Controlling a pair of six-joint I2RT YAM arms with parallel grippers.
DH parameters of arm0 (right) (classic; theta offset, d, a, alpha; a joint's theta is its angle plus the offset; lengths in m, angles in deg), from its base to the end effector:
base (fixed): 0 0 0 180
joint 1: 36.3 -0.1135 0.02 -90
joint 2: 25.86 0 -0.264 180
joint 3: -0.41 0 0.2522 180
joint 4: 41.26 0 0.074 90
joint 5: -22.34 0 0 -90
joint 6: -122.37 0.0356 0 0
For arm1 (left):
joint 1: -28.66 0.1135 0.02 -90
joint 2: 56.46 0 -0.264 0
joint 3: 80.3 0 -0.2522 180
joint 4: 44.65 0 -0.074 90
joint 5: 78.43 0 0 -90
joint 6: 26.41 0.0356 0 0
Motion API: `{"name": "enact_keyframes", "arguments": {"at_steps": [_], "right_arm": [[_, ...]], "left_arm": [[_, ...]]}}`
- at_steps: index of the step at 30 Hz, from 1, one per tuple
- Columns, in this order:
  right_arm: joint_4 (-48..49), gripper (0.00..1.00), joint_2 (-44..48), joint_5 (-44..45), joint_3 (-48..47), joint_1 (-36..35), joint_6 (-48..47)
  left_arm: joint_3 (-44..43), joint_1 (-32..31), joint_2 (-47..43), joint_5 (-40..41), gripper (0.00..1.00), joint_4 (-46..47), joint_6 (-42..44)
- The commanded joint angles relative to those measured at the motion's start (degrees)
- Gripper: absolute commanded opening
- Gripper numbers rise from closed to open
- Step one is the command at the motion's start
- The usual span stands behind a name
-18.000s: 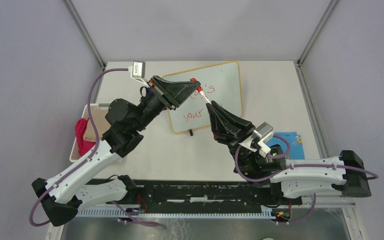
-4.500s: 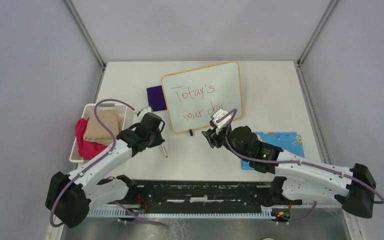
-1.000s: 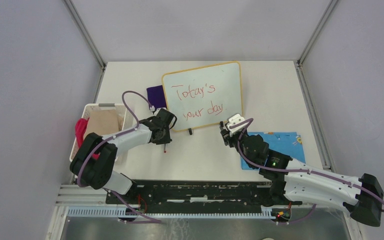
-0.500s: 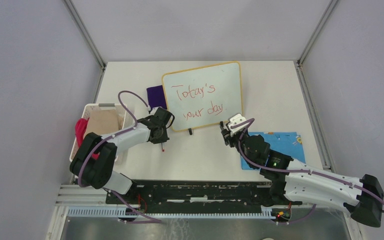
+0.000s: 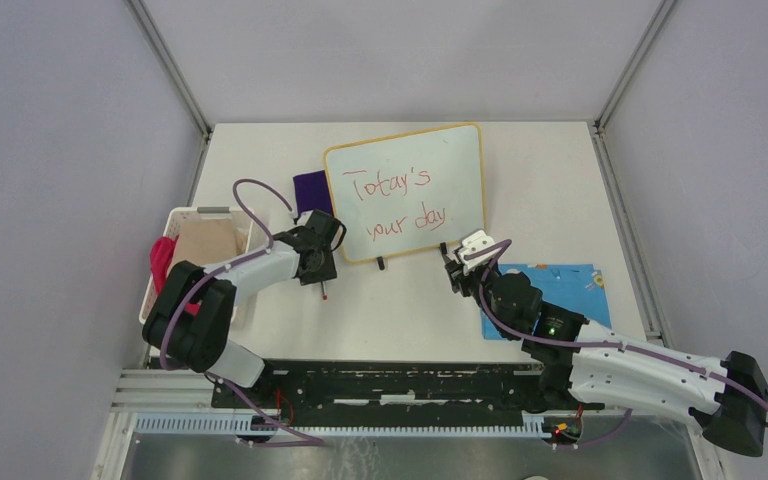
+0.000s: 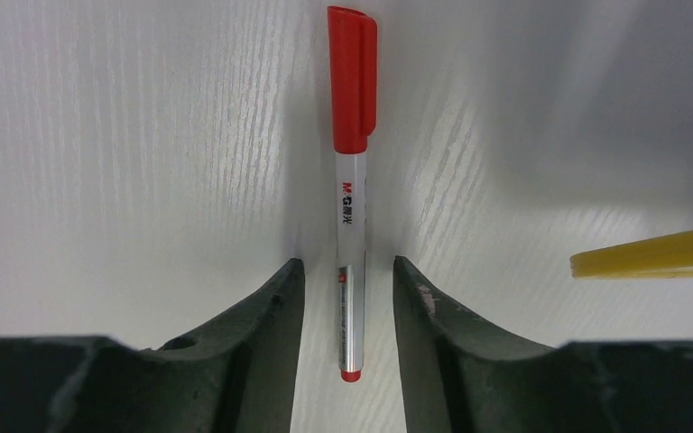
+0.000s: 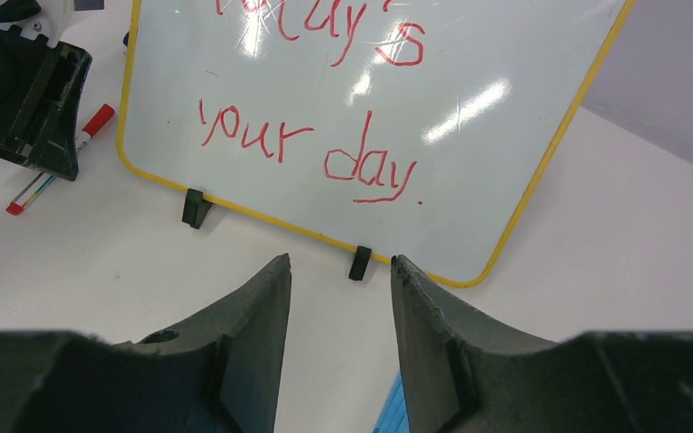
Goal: Write a sentence on the whiteboard
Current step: Place the whiteboard marker at the center of the board, then reset both arms
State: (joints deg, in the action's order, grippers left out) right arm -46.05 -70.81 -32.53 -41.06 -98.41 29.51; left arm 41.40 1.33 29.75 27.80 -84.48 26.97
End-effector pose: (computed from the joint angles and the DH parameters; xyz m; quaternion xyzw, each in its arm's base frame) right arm 0.1056 0.1556 0.2699 -0.2207 0.7142 0.1100 0.6551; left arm 0.2412 -0.1135 0.1588 -0.1058 0.9660 0.0163 0.2355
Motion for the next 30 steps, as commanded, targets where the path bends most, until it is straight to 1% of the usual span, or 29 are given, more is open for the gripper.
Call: {"name": "enact_keyframes", "arguments": {"at_steps": [1, 6, 10, 13, 16, 18, 19, 20, 21, 22, 23, 24, 26, 30], "right_arm": [[1.66, 0.50, 0.29, 1.30, -0.25, 0.15, 0.99], [2.45, 0.52, -0.34, 0.56, -0.55, 0.14, 1.87], [2.45, 0.55, -1.05, 0.46, -1.27, 0.14, 2.76], [1.97, 0.58, -1.41, 0.14, -1.89, 0.13, 2.76], [1.82, 0.62, -1.96, -0.63, -2.71, 0.14, 4.73], [2.91, 0.67, -1.88, -1.63, -2.89, 0.21, 6.16], [4.14, 0.72, -1.54, -1.75, -2.54, 0.14, 6.98], [6.29, 0.80, -0.95, -1.46, -1.70, 0.13, 8.33], [8.77, 0.92, -0.49, -1.00, -0.58, 0.15, 9.26], [11.62, 0.98, 0.08, -0.86, 0.89, 0.14, 9.73], [13.62, 0.98, 0.36, -0.76, 1.80, 0.14, 9.53], [15.19, 0.98, 0.22, 0.08, 2.08, 0.14, 9.31], [14.92, 0.98, -1.52, 5.39, 0.53, 0.14, 10.50], [3.65, 0.98, -7.52, 16.91, -9.59, 0.14, 12.75]], "left_arm": [[-1.25, 0.44, -1.95, 0.70, 0.50, -2.01, 0.32], [-0.95, 0.44, -5.30, 1.89, 0.60, -2.36, 0.59], [-1.08, 0.44, -8.77, 3.71, 0.68, -3.59, 0.25], [-0.60, 0.35, -13.20, 4.80, 0.73, -3.38, 0.72], [-1.26, 0.35, -17.37, 5.27, 0.74, -3.80, 1.93], [-1.82, 0.35, -20.88, 5.89, 0.75, -3.79, 3.11], [-2.20, 0.35, -22.75, 6.33, 0.75, -3.55, 3.96], [-2.52, 0.33, -24.90, 6.63, 0.76, -3.06, 5.11], [-2.88, 0.35, -26.85, 6.24, 0.77, -2.23, 6.85], [-3.18, 0.33, -28.63, 4.55, 0.79, -0.95, 9.55], [-3.28, 0.28, -30.24, 3.19, 0.81, 0.40, 12.33], [-3.32, 0.20, -31.47, 2.77, 0.86, 1.52, 13.94], [-4.16, 0.26, -32.94, 2.26, 0.98, 2.95, 16.35], [-6.21, 0.22, -34.44, 3.65, 1.00, 7.99, 16.50]]}}
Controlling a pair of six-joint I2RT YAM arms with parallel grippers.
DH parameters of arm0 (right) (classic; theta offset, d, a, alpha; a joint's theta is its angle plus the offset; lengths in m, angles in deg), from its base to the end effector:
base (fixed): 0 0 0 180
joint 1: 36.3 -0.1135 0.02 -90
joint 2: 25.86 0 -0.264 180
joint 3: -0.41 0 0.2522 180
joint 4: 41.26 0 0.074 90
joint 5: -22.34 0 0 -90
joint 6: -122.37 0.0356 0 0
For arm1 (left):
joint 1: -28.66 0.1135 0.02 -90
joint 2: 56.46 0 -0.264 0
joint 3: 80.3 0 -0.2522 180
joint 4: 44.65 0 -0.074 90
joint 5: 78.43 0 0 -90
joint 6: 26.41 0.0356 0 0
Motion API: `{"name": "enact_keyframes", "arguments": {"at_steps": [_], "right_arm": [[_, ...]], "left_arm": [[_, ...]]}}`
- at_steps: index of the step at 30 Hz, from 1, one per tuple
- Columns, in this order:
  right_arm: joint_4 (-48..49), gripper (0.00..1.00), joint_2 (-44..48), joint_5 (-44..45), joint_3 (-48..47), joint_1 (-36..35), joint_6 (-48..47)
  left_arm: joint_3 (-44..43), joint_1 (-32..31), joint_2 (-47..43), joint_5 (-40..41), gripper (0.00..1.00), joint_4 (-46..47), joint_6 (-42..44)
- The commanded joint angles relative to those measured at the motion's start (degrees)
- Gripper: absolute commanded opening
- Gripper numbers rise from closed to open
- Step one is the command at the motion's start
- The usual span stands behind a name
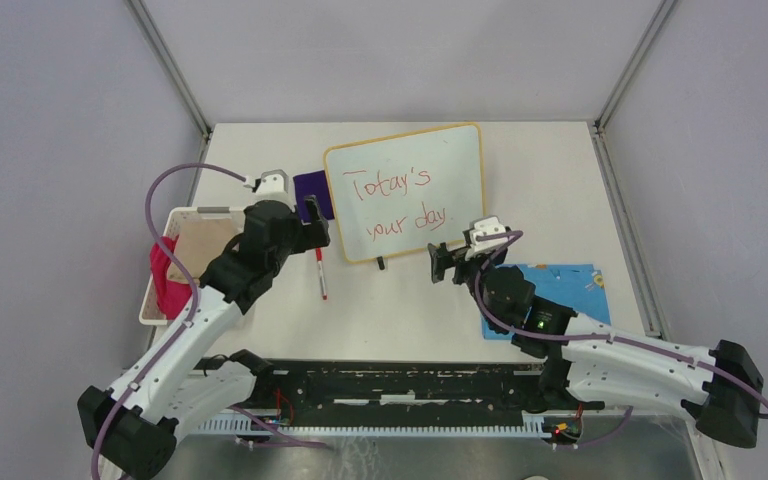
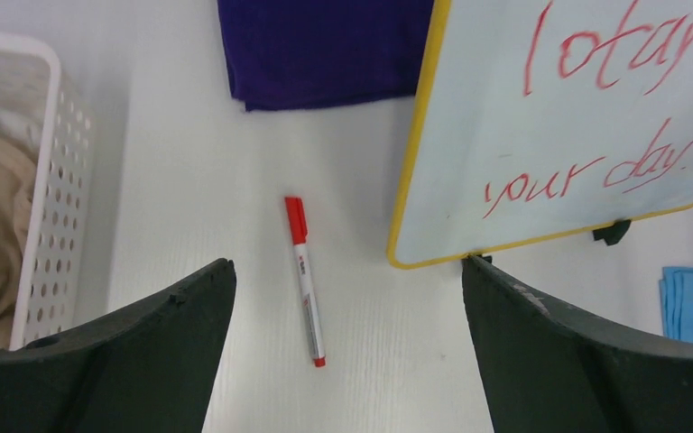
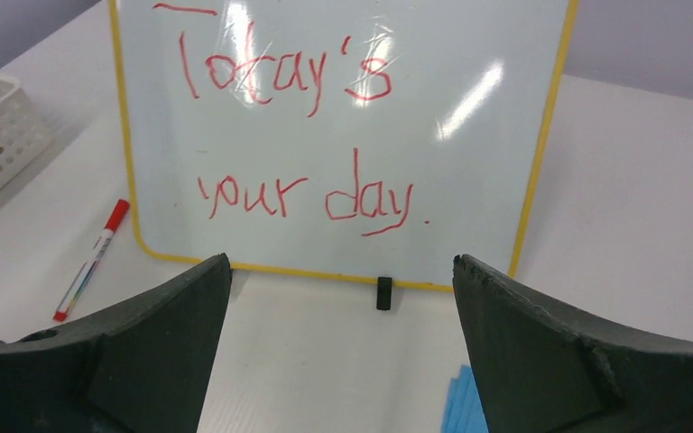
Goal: Write a sentence on the whiteboard
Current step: Reset both arms
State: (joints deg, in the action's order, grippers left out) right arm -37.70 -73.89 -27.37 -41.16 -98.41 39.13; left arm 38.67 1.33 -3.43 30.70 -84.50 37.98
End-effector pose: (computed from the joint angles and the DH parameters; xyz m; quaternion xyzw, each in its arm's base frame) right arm 0.1116 0.1616 0.2763 -0.1059 0.7128 0.1599 0.6746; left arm 0.1852 -0.0826 0.3027 -0.0678 0.8629 -0.0836 0.4937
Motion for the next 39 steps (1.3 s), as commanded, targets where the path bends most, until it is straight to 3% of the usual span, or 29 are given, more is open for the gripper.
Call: {"name": "enact_keyframes", "arguments": {"at_steps": [1, 5, 10, 13, 18, 20, 22, 26, 29, 39], "right_arm": [[-8.63, 0.98, -6.24, 13.27, -12.93, 0.14, 2.39], [-14.45, 0.98, -11.97, 20.11, -20.28, 0.14, -2.85], [-5.96, 0.98, -8.05, 21.87, -14.56, 0.59, -6.32], [-7.09, 0.98, -5.42, 19.80, -13.92, 3.61, -4.77], [-22.45, 0.98, -6.66, 7.21, -18.67, 15.11, 12.08], [-22.59, 0.98, -5.12, -5.06, -16.45, 22.61, 20.08], [-20.46, 0.98, -2.74, -8.60, -13.15, 25.43, 24.12], [-16.02, 0.98, 2.26, -2.05, -9.03, 25.68, 18.04], [-11.83, 0.98, 6.05, -2.15, -5.86, 25.69, 11.40], [-2.93, 0.98, 10.27, -2.37, 0.11, 25.42, 0.11]], "left_arm": [[-3.79, 0.23, -1.42, 2.11, 1.00, 10.02, 4.85], [-5.99, 0.25, 0.21, 7.20, 1.00, 19.20, 4.72], [-13.24, -0.38, 6.49, 6.37, 1.00, 20.25, 7.94], [-14.49, -0.40, 8.02, 2.46, 1.00, 21.61, 10.04], [-11.89, -0.44, 7.20, -2.88, 1.00, 28.07, 14.43], [-9.13, -1.66, 6.22, 0.08, 1.00, 28.94, 15.33], [-5.32, -3.91, 3.69, 2.62, 1.00, 30.56, 16.60], [-1.13, -9.84, -1.07, 8.45, 1.00, 32.93, 19.47], [-1.01, -14.45, -2.28, 13.96, 1.00, 33.28, 21.48], [-0.29, -18.58, -0.90, 13.67, 1.00, 33.63, 20.61]]}}
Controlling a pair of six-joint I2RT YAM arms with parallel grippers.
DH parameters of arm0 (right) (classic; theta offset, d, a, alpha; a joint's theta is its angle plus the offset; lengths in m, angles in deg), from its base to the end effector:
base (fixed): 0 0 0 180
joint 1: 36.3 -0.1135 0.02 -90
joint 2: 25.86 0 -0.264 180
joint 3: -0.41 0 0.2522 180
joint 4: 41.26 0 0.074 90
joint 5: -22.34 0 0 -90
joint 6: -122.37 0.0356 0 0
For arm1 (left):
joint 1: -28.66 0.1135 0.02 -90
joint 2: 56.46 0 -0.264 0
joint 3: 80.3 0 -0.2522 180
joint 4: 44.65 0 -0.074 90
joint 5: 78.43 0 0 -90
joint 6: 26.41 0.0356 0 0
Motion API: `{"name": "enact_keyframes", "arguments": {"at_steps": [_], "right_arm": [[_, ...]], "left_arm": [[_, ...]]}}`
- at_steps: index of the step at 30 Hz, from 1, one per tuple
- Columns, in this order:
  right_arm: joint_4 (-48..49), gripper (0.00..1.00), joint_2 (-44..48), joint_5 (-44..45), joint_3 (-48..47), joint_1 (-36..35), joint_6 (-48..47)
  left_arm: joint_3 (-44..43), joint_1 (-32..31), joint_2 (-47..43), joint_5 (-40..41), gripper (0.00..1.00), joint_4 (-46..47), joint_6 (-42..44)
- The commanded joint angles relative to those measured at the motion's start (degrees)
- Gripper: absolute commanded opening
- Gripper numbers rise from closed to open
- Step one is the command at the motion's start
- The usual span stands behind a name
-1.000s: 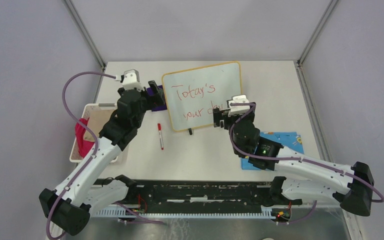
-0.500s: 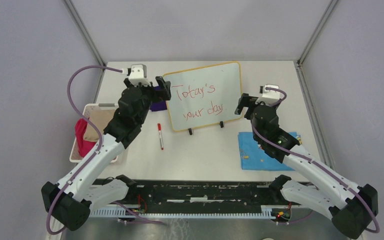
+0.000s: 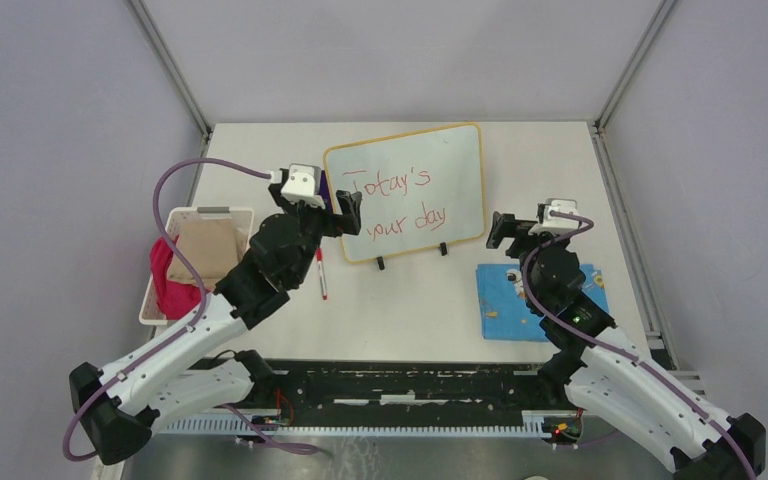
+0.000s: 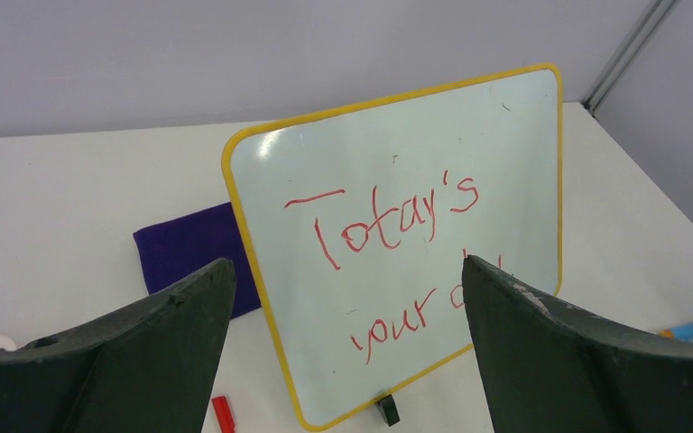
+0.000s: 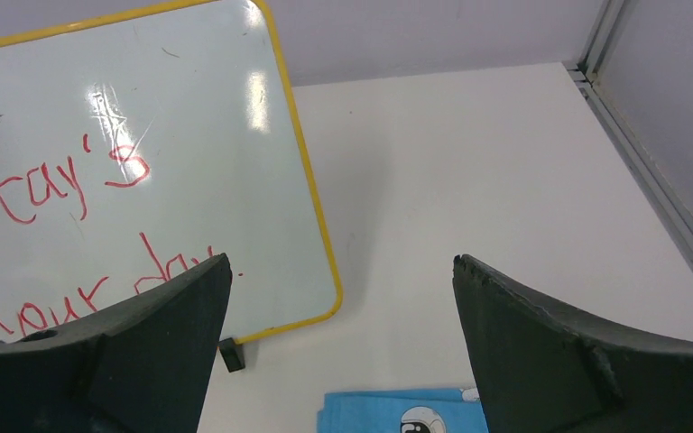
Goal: Write a sentence on the whiteboard
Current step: Reset both arms
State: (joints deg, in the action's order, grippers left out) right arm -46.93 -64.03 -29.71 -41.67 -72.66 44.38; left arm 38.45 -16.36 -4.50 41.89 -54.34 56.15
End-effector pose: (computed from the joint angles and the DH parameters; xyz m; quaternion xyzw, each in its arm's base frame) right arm 0.1467 0.0808 0.2907 0.0781 0.7113 0.0568 0.6962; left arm 0.1618 -0.1365 0.3614 0.0461 0.7077 -0.1341 0.6921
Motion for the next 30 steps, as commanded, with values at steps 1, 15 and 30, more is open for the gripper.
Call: {"name": "enact_keyframes", "arguments": {"at_steps": [1, 15, 30], "right_arm": [[7.27, 0.98, 0.72, -0.59, 1.23, -0.48, -5.82], [21.97, 0.98, 5.20, -1.65, 11.66, -1.01, -6.00], [27.25, 0.98, 0.84, -12.00, 13.25, -2.48, -0.71]], "left_arm": [[-0.07, -0.99, 0.17, 2.98, 1.00, 3.48, 2.33], [0.10, -1.65, 1.48, 4.51, 1.00, 3.70, 0.92], [-0.07, -1.83, 3.41, 4.68, 1.00, 3.18, 0.02]]}}
